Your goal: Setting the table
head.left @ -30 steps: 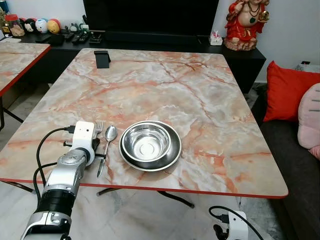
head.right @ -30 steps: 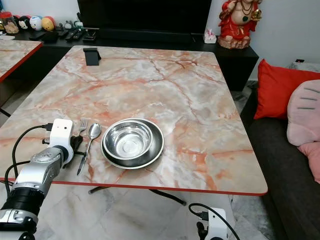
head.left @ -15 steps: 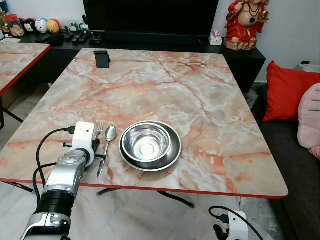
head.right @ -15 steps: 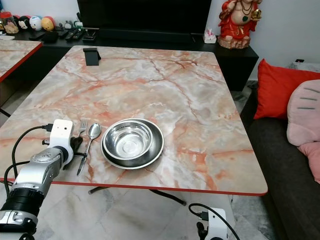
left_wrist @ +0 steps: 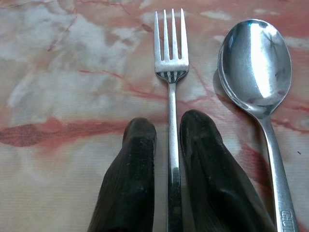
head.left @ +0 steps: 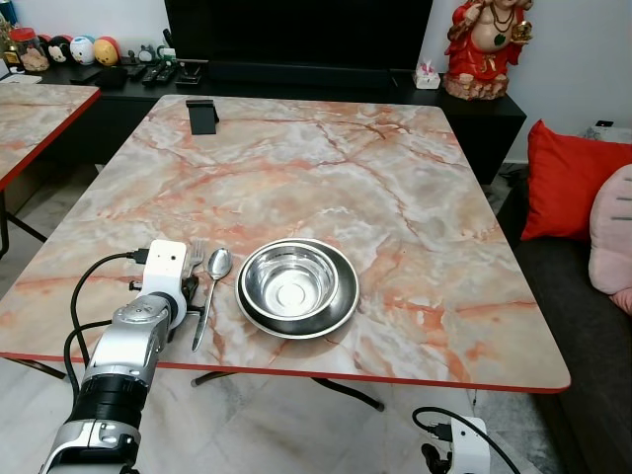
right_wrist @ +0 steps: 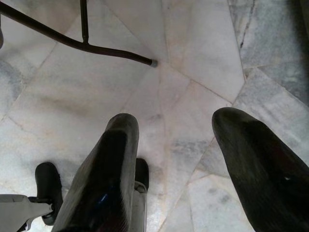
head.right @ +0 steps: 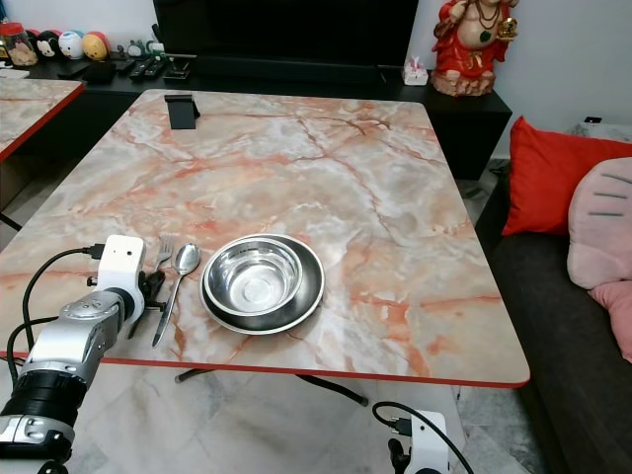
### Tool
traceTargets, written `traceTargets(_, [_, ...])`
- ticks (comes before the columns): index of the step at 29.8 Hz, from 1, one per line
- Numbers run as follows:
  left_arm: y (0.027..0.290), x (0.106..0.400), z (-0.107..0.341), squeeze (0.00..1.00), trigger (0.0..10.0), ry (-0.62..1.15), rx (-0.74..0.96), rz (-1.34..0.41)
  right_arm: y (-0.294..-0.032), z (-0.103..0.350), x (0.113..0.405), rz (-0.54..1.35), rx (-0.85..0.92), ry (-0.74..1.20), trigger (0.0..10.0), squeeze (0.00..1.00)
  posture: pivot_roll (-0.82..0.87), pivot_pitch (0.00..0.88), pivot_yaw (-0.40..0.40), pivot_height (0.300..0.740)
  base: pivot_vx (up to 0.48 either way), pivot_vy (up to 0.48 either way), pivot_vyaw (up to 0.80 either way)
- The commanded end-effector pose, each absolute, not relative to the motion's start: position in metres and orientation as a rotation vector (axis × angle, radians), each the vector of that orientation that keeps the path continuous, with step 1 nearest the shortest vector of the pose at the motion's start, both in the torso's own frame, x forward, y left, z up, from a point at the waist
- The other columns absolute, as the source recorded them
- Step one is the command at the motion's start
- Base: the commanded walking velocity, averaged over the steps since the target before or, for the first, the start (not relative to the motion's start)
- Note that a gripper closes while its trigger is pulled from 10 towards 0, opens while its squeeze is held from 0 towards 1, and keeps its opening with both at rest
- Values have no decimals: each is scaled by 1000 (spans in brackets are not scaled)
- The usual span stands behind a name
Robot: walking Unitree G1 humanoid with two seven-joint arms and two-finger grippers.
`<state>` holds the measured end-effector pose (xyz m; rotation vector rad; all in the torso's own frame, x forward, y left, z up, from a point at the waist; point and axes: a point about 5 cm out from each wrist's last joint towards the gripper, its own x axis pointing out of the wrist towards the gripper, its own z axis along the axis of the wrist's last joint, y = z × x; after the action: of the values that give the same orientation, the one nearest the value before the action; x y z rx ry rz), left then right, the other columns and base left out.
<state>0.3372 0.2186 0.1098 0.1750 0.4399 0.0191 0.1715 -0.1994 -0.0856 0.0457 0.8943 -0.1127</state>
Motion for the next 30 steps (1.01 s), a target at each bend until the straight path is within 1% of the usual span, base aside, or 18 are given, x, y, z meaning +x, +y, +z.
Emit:
traceTargets(1, [216, 332, 100, 1000, 10000, 487, 188, 8, -202, -86, 170, -119, 43, 907, 10000, 0, 38, 0, -41, 740, 0, 0, 0])
traceTargets(11, [216, 334, 108, 1000, 10000, 467, 186, 12, -202, -86, 170, -117, 42, 907, 10000, 0, 40, 0, -41, 740, 0, 0, 0])
traceTargets(12, [215, 334, 110, 988, 10000, 463, 184, 11, -202, -86, 170, -117, 41, 907, 10000, 0, 40, 0, -41, 740, 0, 0, 0])
traceTargets(13, [215, 334, 112, 831, 10000, 459, 182, 10, -202, -86, 170, -117, 42, 906, 10000, 0, 40, 0, -41, 740, 0, 0, 0])
traceTargets(14, [214, 335, 114, 396, 10000, 455, 181, 8, -202, -86, 170, -117, 42, 906, 10000, 0, 40, 0, -41, 740, 0, 0, 0])
traceTargets(15, [214, 335, 115, 86, 10000, 450, 181, 5, -202, -86, 170, -116, 42, 906, 10000, 0, 40, 0, -41, 740, 0, 0, 0])
traceTargets(16, [214, 335, 116, 0, 10000, 447, 181, 2, -202, -86, 170, -116, 42, 906, 10000, 0, 40, 0, -41, 740, 0, 0, 0])
traceTargets(26, [216, 338, 130, 0, 10000, 420, 198, 13, -201, -86, 170, -113, 42, 906, 10000, 0, 46, 0, -42, 740, 0, 0, 0])
traceTargets(29, [216, 338, 136, 0, 10000, 397, 200, 24, -201, -86, 170, -112, 41, 906, 10000, 0, 46, 0, -42, 740, 0, 0, 0])
traceTargets(30, [215, 340, 142, 0, 10000, 366, 197, 29, -202, -86, 170, -113, 41, 906, 10000, 0, 43, 0, -41, 740, 0, 0, 0])
